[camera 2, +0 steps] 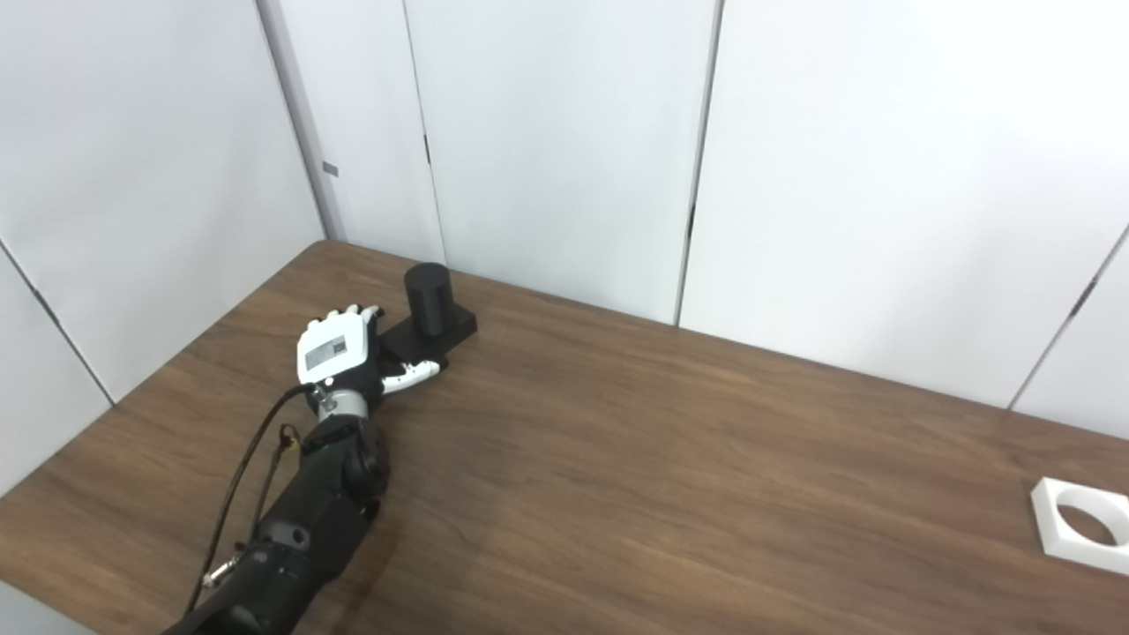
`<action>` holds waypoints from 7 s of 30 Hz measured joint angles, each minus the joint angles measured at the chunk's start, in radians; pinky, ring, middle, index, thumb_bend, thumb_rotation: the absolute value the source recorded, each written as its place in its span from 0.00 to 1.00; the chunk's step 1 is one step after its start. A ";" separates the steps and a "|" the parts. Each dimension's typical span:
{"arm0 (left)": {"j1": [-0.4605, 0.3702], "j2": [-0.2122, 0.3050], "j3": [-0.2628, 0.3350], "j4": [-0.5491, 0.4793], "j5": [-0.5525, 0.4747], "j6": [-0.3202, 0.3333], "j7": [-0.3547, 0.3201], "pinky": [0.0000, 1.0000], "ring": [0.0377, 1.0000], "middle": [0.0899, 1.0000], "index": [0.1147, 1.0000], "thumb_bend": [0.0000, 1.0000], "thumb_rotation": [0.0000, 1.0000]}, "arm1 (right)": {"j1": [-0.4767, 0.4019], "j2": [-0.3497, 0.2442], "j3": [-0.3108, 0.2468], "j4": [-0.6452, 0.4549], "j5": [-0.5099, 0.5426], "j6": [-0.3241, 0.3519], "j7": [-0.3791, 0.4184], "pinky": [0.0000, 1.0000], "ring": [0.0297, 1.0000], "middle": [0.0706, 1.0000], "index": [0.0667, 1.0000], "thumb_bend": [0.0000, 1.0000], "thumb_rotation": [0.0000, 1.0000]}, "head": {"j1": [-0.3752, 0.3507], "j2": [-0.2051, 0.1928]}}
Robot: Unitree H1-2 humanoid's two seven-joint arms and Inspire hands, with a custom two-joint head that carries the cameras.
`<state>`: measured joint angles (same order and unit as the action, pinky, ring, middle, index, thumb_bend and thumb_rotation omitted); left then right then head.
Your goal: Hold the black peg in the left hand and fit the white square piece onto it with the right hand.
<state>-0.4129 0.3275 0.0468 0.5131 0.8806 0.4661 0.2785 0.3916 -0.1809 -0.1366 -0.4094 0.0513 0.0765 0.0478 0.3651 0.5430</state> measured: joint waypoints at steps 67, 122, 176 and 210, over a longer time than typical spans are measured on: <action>0.371 -0.039 -0.142 -0.567 -0.335 -0.281 -0.058 0.72 0.80 0.73 0.42 0.52 0.05 | 0.003 0.042 0.066 -0.038 -0.109 0.033 -0.023 0.99 0.94 0.89 0.95 0.61 1.00 | -0.161 0.075; 0.581 -0.088 -0.482 -0.764 -0.092 -0.516 -0.285 0.95 0.83 0.74 0.42 0.52 0.05 | -0.008 0.049 0.146 -0.150 -0.193 0.195 -0.046 0.96 0.89 0.82 0.90 0.45 1.00 | -0.475 0.278; 0.571 -0.035 -0.402 -0.694 -0.161 -0.673 -0.286 0.90 0.82 0.75 0.42 0.52 0.05 | -0.804 -0.422 0.266 0.521 -0.799 0.309 0.195 0.94 0.98 0.94 0.86 0.81 0.21 | -0.824 0.135; 0.597 -0.048 -0.389 -0.731 -0.140 -0.652 -0.302 0.87 0.81 0.74 0.42 0.52 0.05 | -0.956 -0.422 0.460 0.733 -0.838 0.281 0.217 0.86 0.93 0.88 0.82 0.84 0.19 | -0.784 0.150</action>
<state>0.1843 0.2793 -0.3420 -0.2179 0.7409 -0.1859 -0.0240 -0.5640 -0.6034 0.3230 0.3237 -0.7870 0.3573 0.2646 -0.4188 0.6933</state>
